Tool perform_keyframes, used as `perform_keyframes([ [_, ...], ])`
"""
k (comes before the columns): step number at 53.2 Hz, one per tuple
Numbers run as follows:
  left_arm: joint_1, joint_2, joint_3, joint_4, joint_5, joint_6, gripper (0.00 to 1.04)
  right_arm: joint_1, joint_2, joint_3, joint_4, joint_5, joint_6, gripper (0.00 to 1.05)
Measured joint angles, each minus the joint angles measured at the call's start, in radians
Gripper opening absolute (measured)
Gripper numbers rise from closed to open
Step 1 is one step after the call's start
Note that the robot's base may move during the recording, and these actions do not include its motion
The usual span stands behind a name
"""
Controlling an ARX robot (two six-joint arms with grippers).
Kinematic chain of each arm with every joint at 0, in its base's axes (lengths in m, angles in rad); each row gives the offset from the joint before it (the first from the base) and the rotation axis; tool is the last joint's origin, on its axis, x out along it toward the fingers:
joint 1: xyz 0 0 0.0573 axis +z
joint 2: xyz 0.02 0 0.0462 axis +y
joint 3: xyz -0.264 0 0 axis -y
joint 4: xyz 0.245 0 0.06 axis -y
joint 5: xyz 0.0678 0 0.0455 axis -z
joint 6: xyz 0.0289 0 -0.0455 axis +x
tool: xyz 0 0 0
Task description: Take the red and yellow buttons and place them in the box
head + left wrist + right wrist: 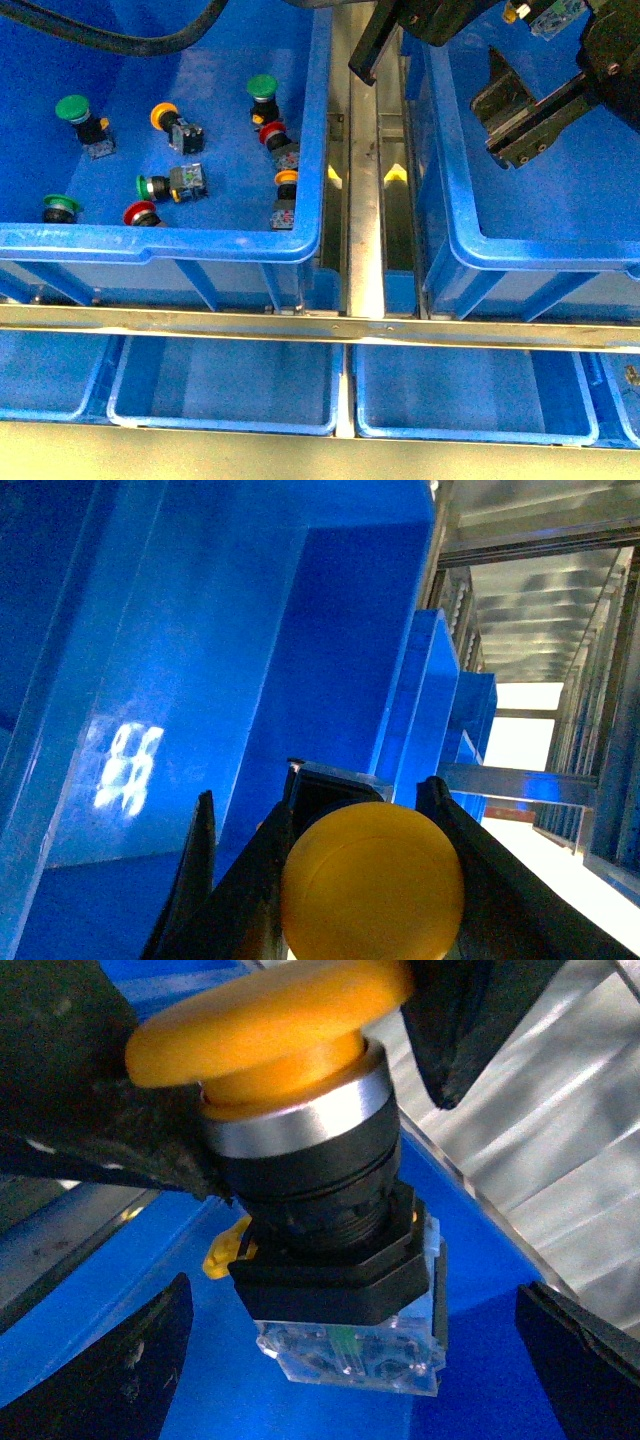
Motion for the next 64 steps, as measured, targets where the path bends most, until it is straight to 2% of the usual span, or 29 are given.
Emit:
perform_keyframes([
  [8,0.000,0.000,0.000,0.000,0.000,-0.003,0.34,-0.002,0.010,0.015,0.000,0.006,0.006,0.97],
  [31,-0.001,-0.003,0.000,-0.001,0.000,-0.011,0.34,-0.013,0.010,0.019,0.014,0.010,0.038,0.35],
  [33,-0.001,-0.004,0.000,-0.001,0.000,-0.012,0.34,-0.014,0.010,0.018,0.016,0.008,0.041,0.33],
  [59,-0.003,-0.010,0.005,-0.041,-0.001,-0.014,0.34,-0.019,0.008,-0.009,0.031,-0.006,0.050,0.32],
  [60,-0.004,-0.010,0.005,-0.043,-0.001,-0.014,0.35,-0.019,0.008,-0.011,0.032,-0.005,0.053,0.32],
  [64,-0.005,-0.010,0.005,-0.053,-0.010,-0.002,0.51,-0.018,0.004,-0.018,0.035,-0.006,0.051,0.32],
])
